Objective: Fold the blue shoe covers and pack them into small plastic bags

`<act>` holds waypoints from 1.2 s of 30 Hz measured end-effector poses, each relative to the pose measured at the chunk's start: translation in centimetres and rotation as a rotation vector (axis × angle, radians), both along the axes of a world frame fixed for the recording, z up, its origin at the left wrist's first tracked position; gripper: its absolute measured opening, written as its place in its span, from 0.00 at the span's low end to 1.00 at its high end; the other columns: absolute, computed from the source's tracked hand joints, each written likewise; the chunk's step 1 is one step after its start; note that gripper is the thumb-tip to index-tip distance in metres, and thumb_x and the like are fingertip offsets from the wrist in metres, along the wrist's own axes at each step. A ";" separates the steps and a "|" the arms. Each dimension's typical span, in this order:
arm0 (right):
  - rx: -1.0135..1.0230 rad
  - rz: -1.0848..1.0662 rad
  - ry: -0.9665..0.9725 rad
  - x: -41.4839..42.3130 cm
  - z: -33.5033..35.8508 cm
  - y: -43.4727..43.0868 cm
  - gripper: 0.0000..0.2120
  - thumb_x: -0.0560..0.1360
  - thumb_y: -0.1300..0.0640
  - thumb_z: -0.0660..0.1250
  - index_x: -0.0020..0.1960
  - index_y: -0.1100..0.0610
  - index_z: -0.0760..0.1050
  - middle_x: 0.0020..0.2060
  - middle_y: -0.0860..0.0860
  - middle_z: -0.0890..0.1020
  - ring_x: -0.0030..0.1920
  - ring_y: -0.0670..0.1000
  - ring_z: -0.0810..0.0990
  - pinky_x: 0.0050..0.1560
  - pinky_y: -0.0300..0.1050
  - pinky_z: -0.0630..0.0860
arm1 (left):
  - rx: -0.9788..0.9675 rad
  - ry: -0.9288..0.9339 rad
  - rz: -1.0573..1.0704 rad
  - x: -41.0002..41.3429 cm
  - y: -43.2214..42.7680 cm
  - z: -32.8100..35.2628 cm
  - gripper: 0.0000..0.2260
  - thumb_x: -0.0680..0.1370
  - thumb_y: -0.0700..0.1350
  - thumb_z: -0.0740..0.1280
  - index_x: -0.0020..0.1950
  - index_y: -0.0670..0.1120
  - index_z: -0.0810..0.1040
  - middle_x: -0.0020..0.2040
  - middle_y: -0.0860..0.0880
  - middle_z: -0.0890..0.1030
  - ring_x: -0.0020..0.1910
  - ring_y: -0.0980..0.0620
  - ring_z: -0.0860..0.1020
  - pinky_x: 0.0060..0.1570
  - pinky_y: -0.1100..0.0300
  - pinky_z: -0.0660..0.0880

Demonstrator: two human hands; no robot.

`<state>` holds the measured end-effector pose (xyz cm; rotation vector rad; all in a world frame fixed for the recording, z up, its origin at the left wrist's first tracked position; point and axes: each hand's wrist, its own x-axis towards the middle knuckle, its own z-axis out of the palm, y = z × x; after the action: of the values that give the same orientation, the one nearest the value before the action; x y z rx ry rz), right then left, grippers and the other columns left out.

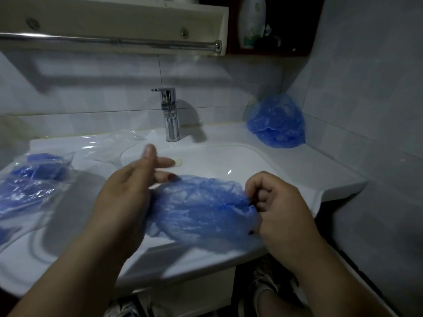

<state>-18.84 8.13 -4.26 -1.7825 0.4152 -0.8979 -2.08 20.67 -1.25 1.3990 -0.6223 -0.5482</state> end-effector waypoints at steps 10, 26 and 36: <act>0.555 -0.072 0.038 -0.1 0.5 -0.1 0.09 0.67 0.53 0.74 0.43 0.56 0.79 0.26 0.55 0.75 0.23 0.49 0.72 0.26 0.39 0.65 | -0.084 -0.341 -0.436 0.2 0.1 -1.5 0.26 0.62 0.53 0.80 0.59 0.54 0.81 0.57 0.47 0.83 0.58 0.46 0.81 0.59 0.47 0.77; 0.286 0.110 -0.101 -2.0 -0.3 -1.7 0.17 0.53 0.56 0.81 0.40 0.60 0.82 0.35 0.57 0.83 0.35 0.51 0.81 0.36 0.41 0.78 | -0.023 -0.503 -0.394 3.0 2.6 -2.1 0.26 0.55 0.48 0.80 0.52 0.52 0.80 0.53 0.49 0.83 0.55 0.53 0.81 0.54 0.64 0.77; -0.377 0.210 0.362 -4.0 -1.5 -1.8 0.11 0.61 0.59 0.81 0.40 0.50 0.85 0.50 0.38 0.84 0.52 0.38 0.82 0.50 0.29 0.74 | 0.217 -0.887 -0.570 2.3 4.6 -2.3 0.16 0.71 0.66 0.67 0.43 0.57 0.86 0.51 0.55 0.83 0.48 0.57 0.83 0.49 0.61 0.76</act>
<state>-22.86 6.33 -5.74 -2.3008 0.2896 -0.5260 0.18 25.29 -3.57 1.6530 -1.7509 -0.4197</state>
